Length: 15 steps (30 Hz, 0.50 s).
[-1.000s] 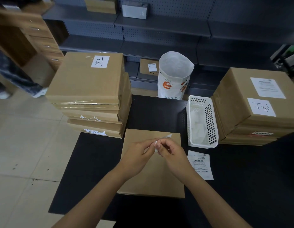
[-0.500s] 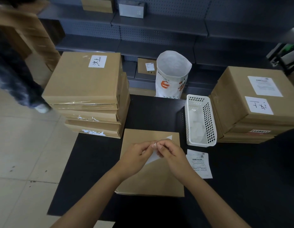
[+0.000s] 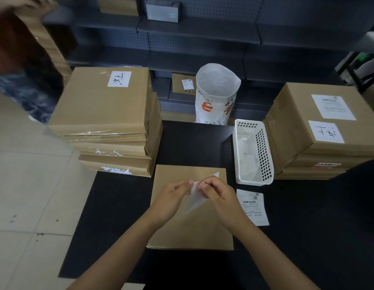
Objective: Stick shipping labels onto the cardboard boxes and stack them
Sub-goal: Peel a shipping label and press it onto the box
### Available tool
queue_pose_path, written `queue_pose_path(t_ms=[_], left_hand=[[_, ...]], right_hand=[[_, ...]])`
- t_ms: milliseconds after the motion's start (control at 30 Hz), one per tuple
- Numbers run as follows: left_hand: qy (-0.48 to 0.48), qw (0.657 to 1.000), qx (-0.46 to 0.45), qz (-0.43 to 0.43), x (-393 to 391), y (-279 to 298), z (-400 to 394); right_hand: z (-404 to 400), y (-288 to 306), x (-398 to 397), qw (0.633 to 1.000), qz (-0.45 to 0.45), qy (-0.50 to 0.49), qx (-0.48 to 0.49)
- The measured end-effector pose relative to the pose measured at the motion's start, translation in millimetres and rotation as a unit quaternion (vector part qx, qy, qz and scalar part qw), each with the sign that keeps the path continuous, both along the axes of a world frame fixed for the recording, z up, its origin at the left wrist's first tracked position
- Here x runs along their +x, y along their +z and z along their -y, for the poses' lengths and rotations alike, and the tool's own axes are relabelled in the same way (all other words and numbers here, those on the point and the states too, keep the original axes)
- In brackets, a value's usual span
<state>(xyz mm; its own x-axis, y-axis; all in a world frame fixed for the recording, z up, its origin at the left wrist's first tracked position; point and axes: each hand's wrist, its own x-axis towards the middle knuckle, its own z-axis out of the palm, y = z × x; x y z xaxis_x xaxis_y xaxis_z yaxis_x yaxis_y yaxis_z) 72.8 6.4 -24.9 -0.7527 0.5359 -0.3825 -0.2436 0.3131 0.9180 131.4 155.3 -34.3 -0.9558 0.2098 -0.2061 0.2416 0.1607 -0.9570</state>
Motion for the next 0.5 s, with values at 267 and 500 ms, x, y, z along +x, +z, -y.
queue_pose_path(t_ms=[267, 500], left_hand=[[0.001, 0.999, 0.032, 0.023, 0.8, -6.2, -2.5], [-0.004, 0.998, 0.025, -0.053, 1.4, -7.0, -7.1]], right_hand=[[1.8, -1.5, -4.1, 0.997, 0.005, -0.03, -0.068], [3.2, -1.6, -5.8, 0.989, 0.018, -0.059, -0.134]])
